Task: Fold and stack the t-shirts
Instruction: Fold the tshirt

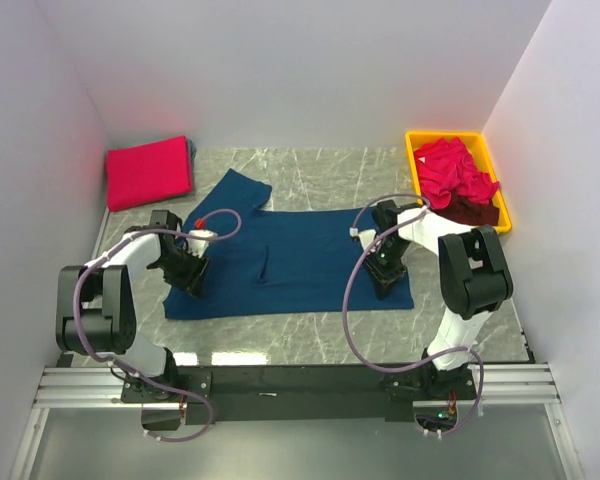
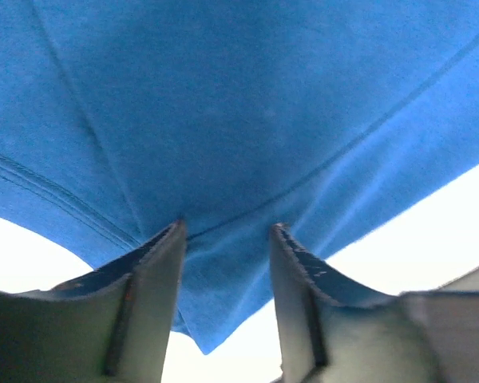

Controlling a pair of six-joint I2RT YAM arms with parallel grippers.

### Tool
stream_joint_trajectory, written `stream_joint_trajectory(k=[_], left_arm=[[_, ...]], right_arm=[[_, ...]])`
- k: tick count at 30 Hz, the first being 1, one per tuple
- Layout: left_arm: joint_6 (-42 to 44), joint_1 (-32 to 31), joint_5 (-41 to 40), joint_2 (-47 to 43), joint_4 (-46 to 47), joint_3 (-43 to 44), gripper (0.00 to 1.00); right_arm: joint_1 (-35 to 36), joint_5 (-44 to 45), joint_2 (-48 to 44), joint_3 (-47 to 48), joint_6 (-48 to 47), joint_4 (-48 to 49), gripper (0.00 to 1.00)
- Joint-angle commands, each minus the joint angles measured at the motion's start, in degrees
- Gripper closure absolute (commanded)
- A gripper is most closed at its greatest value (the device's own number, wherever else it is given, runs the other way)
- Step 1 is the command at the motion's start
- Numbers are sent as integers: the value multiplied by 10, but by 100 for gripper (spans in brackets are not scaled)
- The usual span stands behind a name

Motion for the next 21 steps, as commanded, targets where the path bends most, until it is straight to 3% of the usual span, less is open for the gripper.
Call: stream_joint_trajectory(k=[1,6,10,16,21], left_arm=[[29,4,17,-31,-70,33,46],[-16,6,72,-16,-47,180,34],[-63,7,95,50,-1,285,32],[-125,10,94,132,62,367,32],[-133,12,95,180,51,419,31]], right_arm=[[-20,-41,-52,51,-8,-34,66],[-63,-52,-39,178,19,-9,56],[-70,-6,19,257,54,30,55],[-78,41,116,365,112,90,54],[-81,92,186,423,147,142,54]])
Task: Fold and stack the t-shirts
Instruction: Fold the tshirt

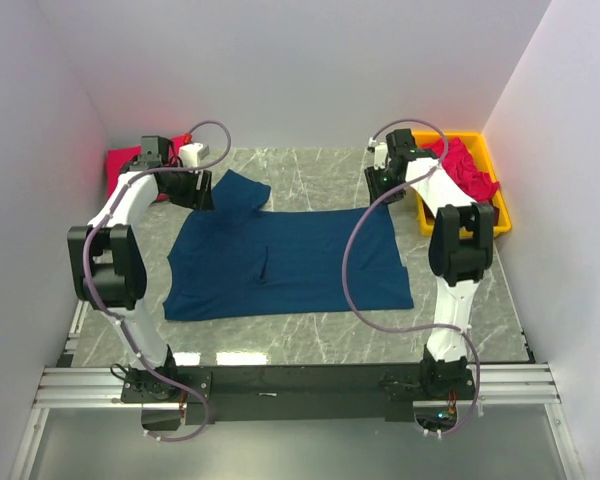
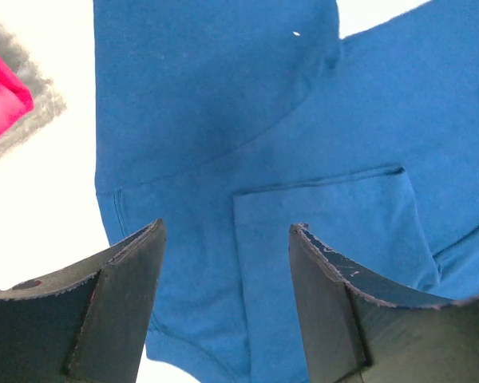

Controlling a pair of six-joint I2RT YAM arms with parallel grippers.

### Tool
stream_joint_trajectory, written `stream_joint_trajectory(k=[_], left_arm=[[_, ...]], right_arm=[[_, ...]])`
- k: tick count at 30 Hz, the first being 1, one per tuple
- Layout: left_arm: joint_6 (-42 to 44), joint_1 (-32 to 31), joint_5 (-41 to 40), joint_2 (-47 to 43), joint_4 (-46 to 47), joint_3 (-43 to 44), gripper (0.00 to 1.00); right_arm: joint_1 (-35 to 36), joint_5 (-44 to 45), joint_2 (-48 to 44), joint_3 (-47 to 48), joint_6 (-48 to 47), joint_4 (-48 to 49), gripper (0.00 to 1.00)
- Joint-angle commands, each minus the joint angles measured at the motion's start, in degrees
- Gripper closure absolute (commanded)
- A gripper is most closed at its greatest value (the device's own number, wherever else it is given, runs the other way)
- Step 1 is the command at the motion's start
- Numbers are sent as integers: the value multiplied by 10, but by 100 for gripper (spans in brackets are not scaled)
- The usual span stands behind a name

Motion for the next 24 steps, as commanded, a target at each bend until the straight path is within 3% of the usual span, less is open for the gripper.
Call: stream_joint_trajectory(k=[1,24], left_arm=[[-22,6,13,15,10,48,31],[-2,16,-5,64,16,46,26]], right_arm=[[-8,55,32,43,45,50,54],[-42,24,194,176,78,9,55]])
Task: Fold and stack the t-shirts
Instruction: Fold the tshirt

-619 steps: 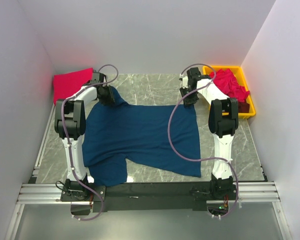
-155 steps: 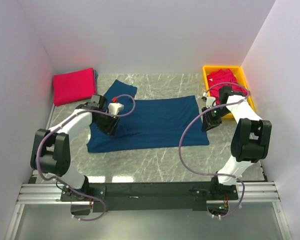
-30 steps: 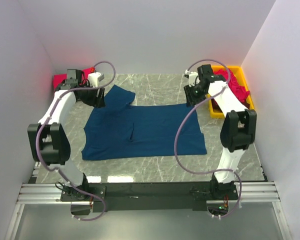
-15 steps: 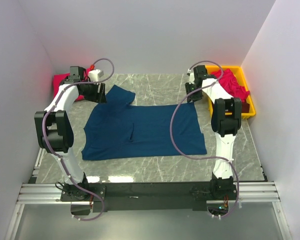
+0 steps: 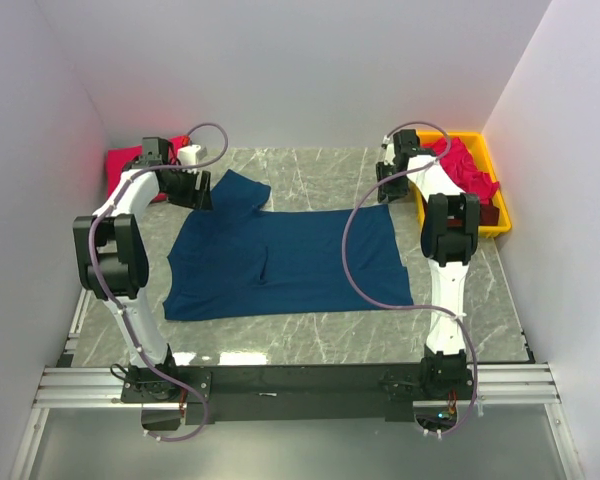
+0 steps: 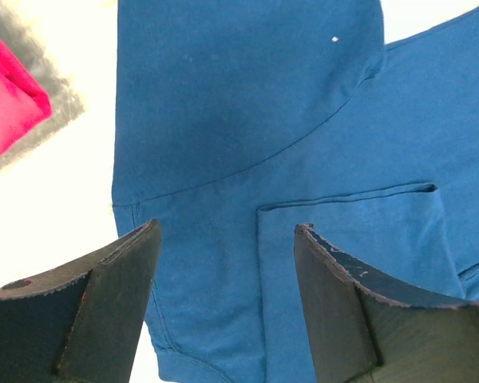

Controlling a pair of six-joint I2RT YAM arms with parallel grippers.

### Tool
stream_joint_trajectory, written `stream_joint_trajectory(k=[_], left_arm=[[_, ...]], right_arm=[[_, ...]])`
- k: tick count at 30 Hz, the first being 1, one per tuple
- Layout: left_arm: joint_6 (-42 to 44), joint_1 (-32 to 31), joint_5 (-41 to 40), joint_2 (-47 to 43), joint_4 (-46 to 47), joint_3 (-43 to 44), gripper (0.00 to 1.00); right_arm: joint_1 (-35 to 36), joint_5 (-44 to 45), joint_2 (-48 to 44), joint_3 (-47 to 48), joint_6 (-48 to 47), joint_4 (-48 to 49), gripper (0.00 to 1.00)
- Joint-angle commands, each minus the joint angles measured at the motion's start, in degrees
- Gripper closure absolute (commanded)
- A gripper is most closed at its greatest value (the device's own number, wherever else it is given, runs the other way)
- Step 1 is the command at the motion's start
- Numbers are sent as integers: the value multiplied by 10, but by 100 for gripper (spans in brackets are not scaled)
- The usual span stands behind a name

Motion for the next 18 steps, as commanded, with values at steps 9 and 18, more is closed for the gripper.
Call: stream_joint_trajectory(k=[9,18], left_arm=[[4,8,1,13,0,18,26],[8,8,4,9,-4,13,25]], right_arm=[[-16,-67,11,22,28,-51,52],[-28,-96,-1,-8,25,-72,51]])
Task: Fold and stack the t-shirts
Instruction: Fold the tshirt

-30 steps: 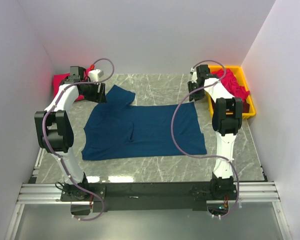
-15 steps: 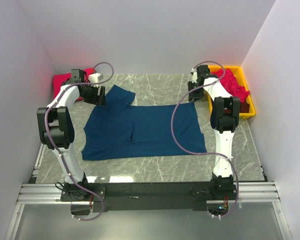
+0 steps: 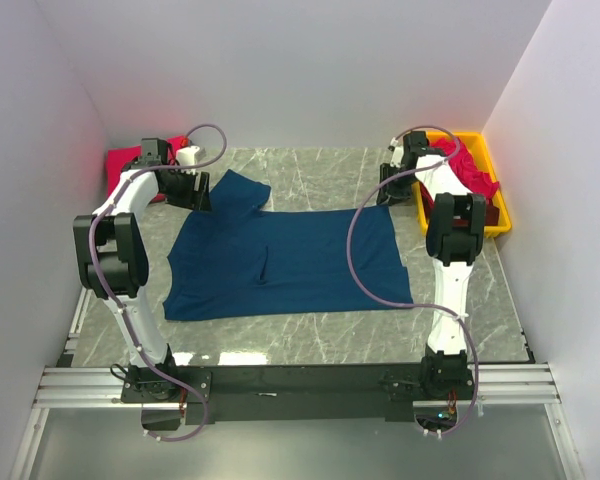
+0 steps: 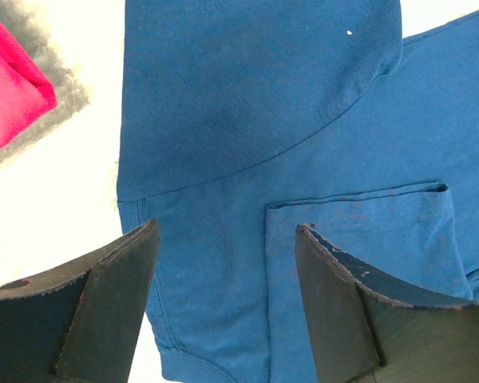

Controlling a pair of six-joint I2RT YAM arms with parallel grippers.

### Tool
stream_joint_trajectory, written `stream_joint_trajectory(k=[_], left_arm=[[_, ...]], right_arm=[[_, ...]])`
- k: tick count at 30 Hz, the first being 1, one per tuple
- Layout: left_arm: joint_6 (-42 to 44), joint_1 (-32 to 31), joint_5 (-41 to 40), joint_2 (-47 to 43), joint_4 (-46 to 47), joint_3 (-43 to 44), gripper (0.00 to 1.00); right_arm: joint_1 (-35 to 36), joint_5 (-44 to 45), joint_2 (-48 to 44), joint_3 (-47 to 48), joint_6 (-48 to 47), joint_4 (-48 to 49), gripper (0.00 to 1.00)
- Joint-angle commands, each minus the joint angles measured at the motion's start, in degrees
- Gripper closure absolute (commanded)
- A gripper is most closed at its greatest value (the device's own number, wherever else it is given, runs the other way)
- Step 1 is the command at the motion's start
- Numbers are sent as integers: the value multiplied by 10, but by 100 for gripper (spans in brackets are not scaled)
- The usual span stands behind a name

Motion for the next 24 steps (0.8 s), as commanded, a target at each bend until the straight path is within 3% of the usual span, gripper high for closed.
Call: stream_joint_trajectory(k=[1,24], left_arm=[[9,3,6,-2,-3,13,25],[-1,6,-9,26,-13,38,25]], right_arm=[[-18,0,-4,-14,-3,-34,51],[10,48,4,2,-42,-70,63]])
